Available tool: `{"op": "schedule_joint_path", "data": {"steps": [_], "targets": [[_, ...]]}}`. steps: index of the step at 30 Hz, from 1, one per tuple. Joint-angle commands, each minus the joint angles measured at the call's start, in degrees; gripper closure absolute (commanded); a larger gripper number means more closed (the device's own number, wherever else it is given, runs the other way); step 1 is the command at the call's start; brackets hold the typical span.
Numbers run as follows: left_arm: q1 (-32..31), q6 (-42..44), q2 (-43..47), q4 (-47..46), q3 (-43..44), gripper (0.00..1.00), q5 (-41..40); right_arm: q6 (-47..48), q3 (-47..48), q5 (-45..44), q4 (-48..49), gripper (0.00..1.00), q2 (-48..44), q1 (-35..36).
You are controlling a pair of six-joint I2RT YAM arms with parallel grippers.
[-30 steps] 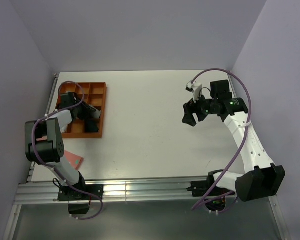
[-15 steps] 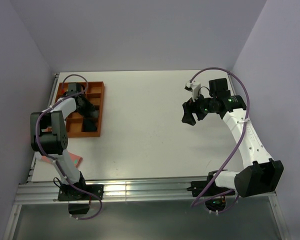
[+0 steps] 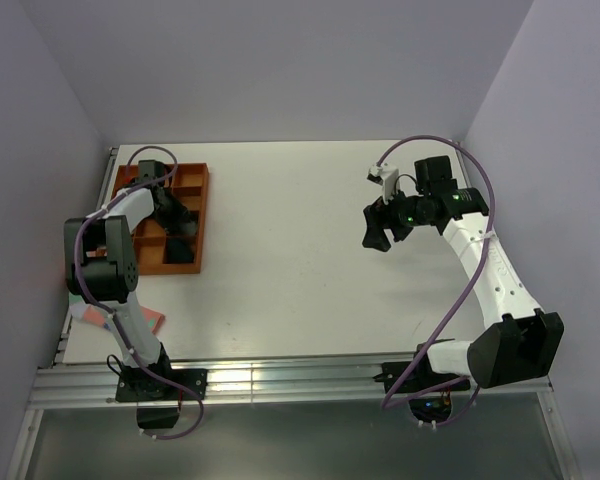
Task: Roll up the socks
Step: Place the sock in the storage box.
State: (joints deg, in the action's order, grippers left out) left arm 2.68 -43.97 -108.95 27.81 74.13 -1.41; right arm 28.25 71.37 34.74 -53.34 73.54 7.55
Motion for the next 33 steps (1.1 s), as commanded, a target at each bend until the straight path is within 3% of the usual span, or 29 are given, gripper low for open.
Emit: {"op": "schedule_joint_path", "data": {"steps": [1, 12, 33], "targets": [[-0.48, 2.57, -4.70, 4.18, -0.57, 0.83, -2.98, 0.58, 2.54, 1.29, -0.10, 0.20, 0.20, -0.43], [-0.74, 5.03, 0.22, 3.04, -0.91, 0.59, -1.85, 0.58, 2.81, 1.21, -0.36, 0.20, 0.47, -0.43], [-0.92, 6.88, 7.34, 3.56, -2.32, 0.47, -2.37, 1.54, 4.48, 2.26, -2.03, 0.20, 1.52, -0.35]]}}
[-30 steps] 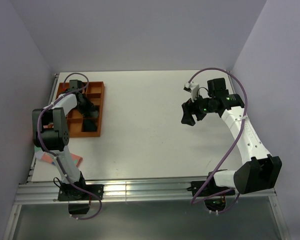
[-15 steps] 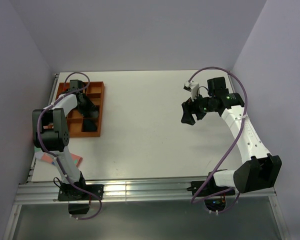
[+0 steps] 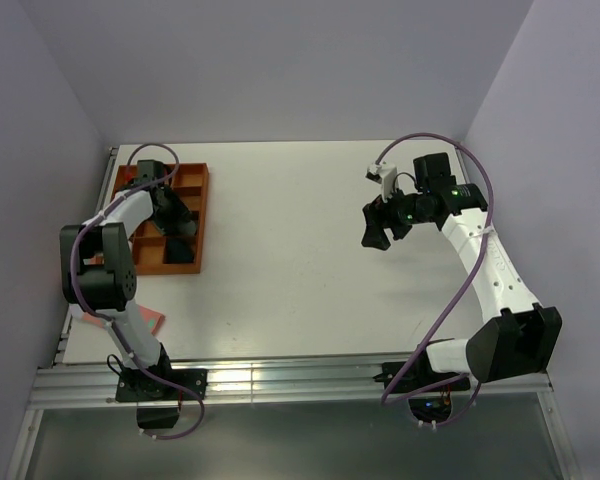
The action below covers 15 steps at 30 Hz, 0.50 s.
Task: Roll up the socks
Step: Place the sock in the storage box.
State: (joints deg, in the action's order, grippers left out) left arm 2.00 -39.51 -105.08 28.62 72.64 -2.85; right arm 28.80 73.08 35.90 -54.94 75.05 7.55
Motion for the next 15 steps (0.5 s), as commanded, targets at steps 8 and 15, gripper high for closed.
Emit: {"op": "schedule_joint_path", "data": {"steps": [8, 15], "targets": [[-0.24, 2.51, 7.52, 0.12, -2.94, 0.41, 0.65, 1.26, 2.94, 1.37, -0.78, 0.20, 0.80, -0.43], [-0.86, 2.50, 11.55, -1.46, -2.77, 0.42, 1.45, 0.56, 2.77, 0.31, 0.18, 0.19, -0.08, -0.43]]}}
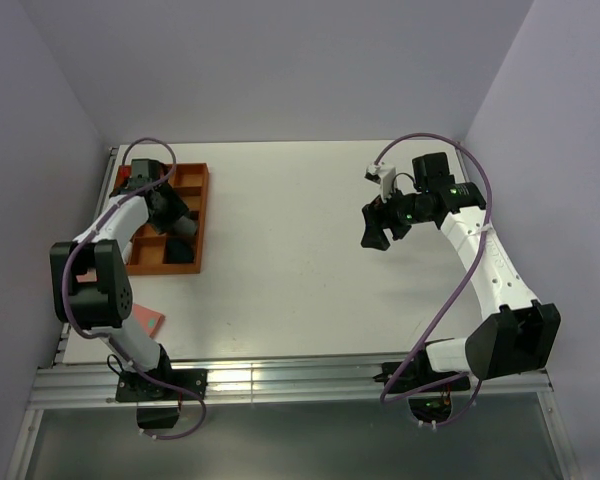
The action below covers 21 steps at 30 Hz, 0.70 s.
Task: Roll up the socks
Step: Place the sock in the storage box, then reset both arms
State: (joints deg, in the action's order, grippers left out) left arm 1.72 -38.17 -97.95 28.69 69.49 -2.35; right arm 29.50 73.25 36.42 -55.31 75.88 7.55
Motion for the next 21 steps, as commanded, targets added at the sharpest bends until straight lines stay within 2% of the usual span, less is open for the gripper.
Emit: {"op": "schedule_joint_path", "data": {"steps": [1, 4, 10, 15, 19, 20, 21], "targets": [[-0.66, 1.35, 5.05, -2.14, 0.38, 0.41, 1.55, -0.23, 2.86, -0.21, 0.47, 0.19, -0.73, -0.43], [-1.19, 1.87, 8.12, -2.32, 0.64, 0.41, 1.82, -1.46, 2.95, 0.05, 1.60, 0.19, -0.64, -0.43], [-6.63, 2.23, 14.97, -5.57, -0.06, 0.41, 1.82, -6.46, 1.81, -0.73, 7.65, 0.16, -2.83, -0.43], [-13.48, 2.84, 19.37, -8.38, 0.03, 0.41, 1.38, -10.68, 1.10, -2.85, 11.36, 0.13, -4.68, -0.52], [-17.00, 2.31, 22.01, -11.89, -1.64, 0.42, 1.82, -13.14, 1.45, -3.11, 12.68, 0.07, -5.56, -0.52], [-18.14, 2.31, 22.54, -13.29, -2.34, 0.42, 1.82, -13.58, 1.54, -2.85, 13.12, 0.00, -5.56, -0.52], [-18.67, 2.40, 22.54, -13.65, -2.35, 0.42, 1.82, -14.20, 1.72, -2.42, 13.12, 0.00, -5.48, -0.61]]}}
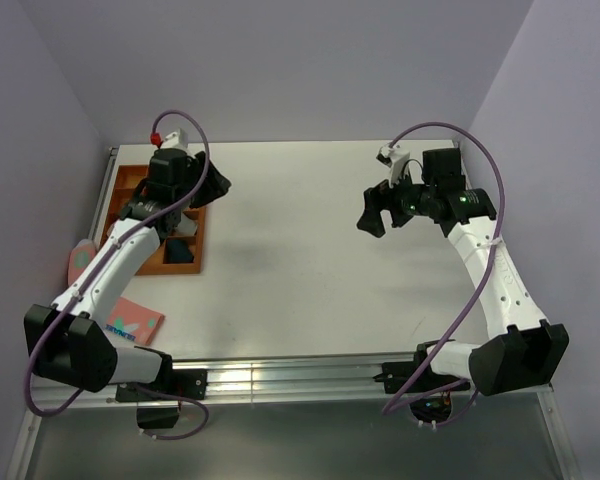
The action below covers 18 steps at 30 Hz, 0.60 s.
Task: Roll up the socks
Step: Reset both arms
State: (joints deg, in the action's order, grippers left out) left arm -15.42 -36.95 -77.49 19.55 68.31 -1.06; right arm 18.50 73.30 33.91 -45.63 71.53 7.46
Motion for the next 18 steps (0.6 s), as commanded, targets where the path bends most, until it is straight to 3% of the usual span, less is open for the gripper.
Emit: {"op": "schedule_joint_path", "data": {"steps": [1, 11, 18], "targets": [[-2.24, 1.53, 2.00, -4.70, -1.08, 0.42, 1.66, -3.56, 1.76, 0.45, 3.53, 0.00, -0.95, -0.52], [-13.48, 1.44, 2.26, -11.02, -3.01, 0.43, 1.24, -10.41, -2.28, 1.42, 12.13, 0.00, -3.41, -1.14], [-17.36, 1.62, 0.33, -12.52, -2.66, 0.43, -0.43, -11.21, -3.51, 0.72, 14.34, 0.00, -4.73, -1.49]]}}
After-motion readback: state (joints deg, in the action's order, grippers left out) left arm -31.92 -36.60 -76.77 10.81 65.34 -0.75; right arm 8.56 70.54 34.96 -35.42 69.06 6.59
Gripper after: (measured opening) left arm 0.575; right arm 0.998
